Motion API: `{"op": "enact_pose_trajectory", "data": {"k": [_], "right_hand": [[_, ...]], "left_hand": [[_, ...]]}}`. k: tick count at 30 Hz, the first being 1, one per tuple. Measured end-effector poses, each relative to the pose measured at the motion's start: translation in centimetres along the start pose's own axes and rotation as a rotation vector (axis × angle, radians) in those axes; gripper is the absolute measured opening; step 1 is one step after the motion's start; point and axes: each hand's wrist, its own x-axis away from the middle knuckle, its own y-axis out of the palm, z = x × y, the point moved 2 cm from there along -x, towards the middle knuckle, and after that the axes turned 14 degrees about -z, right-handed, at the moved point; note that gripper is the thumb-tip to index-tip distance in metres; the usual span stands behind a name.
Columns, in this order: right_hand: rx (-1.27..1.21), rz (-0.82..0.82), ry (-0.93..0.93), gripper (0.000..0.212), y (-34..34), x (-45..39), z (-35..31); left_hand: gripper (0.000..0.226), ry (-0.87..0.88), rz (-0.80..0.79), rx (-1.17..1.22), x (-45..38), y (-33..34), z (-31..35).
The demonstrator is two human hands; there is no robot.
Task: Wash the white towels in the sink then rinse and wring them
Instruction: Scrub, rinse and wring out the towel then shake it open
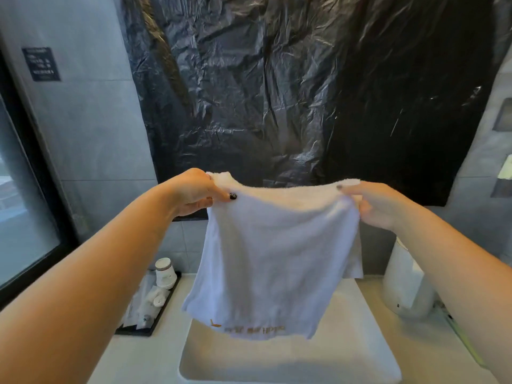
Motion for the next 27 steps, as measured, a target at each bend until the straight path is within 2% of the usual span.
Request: {"op": "enact_pose_trajectory", "data": {"k": [2, 3, 4, 5, 7, 8, 10, 13, 15, 17, 19, 20, 22, 23, 24, 25, 27], "right_hand": [[0.009, -0.172, 0.072, 0.110, 0.1, -0.2, 0.3], [0.098, -0.235, 0.083, 0.113, 0.3, -0.2, 0.3], [0.213, -0.255, 0.068, 0.101, 0.7, 0.2, -0.1], [0.332, -0.238, 0.024, 0.079, 1.0, 0.7, -0.5], [0.546, -0.114, -0.070, 0.037, 1.7, 1.8, -1.6], [0.659, -0.034, -0.105, 0.024, 1.7, 1.8, -2.0], [0.876, 0.116, -0.158, 0.012, 1.9, 1.6, -2.2], [1.043, 0.329, -0.275, 0.021, 2.1, 1.0, -2.0], [0.867, 0.445, -0.296, 0.023, 2.4, 0.9, -1.7], [0.553, 0.450, -0.221, 0.024, 2.5, 0.0, -1.1], [0.129, 0.278, -0.142, 0.029, 3.4, -0.4, -0.8], [-0.049, 0.147, -0.120, 0.042, 4.1, -0.4, -0.9], [-0.243, -0.072, -0.119, 0.085, 5.2, 0.0, -1.1], [-0.183, -0.148, -0.132, 0.102, 5.7, 0.1, -1.1], [0.014, -0.197, -0.139, 0.111, 6.1, 0.2, -1.0], [0.294, -0.190, -0.130, 0.112, 6.5, 0.3, -0.6], [0.756, -0.018, -0.107, 0.091, 6.5, 0.4, -0.2]], "left_hand": [[0.027, -0.101, 0.094, -0.288, -0.2, -0.4, -0.5], [0.027, -0.143, 0.144, -0.400, -0.3, -0.6, -0.9], [0.028, -0.170, 0.186, -0.459, -0.5, -0.8, -1.3], [0.030, -0.185, 0.221, -0.473, -0.5, -1.0, -1.6], [0.039, -0.220, 0.286, -0.467, -0.4, -1.2, -2.2], [0.044, -0.237, 0.320, -0.445, -0.3, -1.5, -2.5], [0.053, -0.238, 0.363, -0.297, -0.2, -1.8, -3.1], [0.057, -0.163, 0.359, 0.123, -0.1, -1.9, -3.8], [0.049, -0.101, 0.345, 0.298, -0.1, -1.5, -3.7], [0.039, -0.050, 0.349, 0.408, -0.2, -1.0, -3.5], [0.026, 0.004, 0.357, 0.491, -0.2, -0.7, -3.0], [0.021, 0.036, 0.357, 0.518, -0.2, -0.7, -2.7], [0.017, 0.095, 0.369, 0.543, -0.1, -0.9, -2.2], [0.015, 0.125, 0.385, 0.554, 0.1, -0.9, -1.9], [0.014, 0.152, 0.408, 0.565, 0.2, -1.0, -1.7], [0.012, 0.177, 0.436, 0.576, 0.3, -1.0, -1.4], [0.014, 0.207, 0.494, 0.583, 0.6, -1.3, -1.0]]}}
